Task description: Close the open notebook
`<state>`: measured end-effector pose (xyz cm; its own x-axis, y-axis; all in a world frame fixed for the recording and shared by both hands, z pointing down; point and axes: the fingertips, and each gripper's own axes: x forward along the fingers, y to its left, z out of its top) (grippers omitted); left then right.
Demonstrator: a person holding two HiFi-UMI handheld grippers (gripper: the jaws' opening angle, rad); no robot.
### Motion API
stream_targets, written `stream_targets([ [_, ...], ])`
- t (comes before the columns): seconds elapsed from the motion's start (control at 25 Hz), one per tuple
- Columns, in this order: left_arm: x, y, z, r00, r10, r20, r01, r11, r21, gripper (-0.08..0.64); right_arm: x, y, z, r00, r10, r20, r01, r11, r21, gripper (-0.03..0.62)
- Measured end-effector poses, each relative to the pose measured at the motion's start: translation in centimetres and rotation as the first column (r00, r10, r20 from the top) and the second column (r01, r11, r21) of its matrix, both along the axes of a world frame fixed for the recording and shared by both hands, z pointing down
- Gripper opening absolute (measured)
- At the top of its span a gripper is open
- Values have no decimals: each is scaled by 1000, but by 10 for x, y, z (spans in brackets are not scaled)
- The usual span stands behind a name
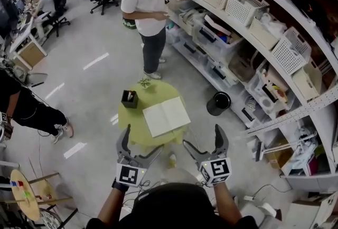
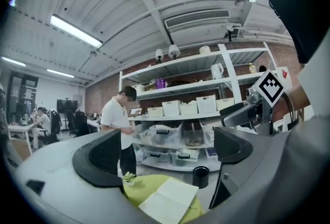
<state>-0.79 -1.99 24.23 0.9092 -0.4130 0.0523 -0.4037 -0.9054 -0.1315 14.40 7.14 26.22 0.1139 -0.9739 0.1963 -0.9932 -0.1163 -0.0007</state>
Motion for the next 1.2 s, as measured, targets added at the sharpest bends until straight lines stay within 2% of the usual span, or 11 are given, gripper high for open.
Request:
stream_targets([
  [0.2,39,-35,5,1000,-8,27,8,1000,-2,577,36,-38,10,1000,-20,17,21,1000,-20,557],
  [0.4,65,-56,11,997,-12,75,11,1000,13,577,74,-66,41,999,-31,36,33,998,-51,543],
  [0.6,67,-71,48,991,-102,92,111,988,-105,577,86,-81,73,993,-92,70,101,986,-130,538],
  [0.76,60,-87,78,988,-117,104,130,984,-121,576,76,-98,104,986,-138,99,153,973,-171,534],
  [1.0,52,-109,119,988,-102,114,122,976,-180,575,66,-118,128,985,-99,141,124,974,-188,529],
  [1.12,61,-119,141,990,-60,131,83,981,-176,575,73,-121,148,985,-48,166,81,977,-199,524],
  [1.2,69,-120,162,988,-25,154,53,982,-179,575,77,-120,168,976,1,217,48,974,-220,515],
])
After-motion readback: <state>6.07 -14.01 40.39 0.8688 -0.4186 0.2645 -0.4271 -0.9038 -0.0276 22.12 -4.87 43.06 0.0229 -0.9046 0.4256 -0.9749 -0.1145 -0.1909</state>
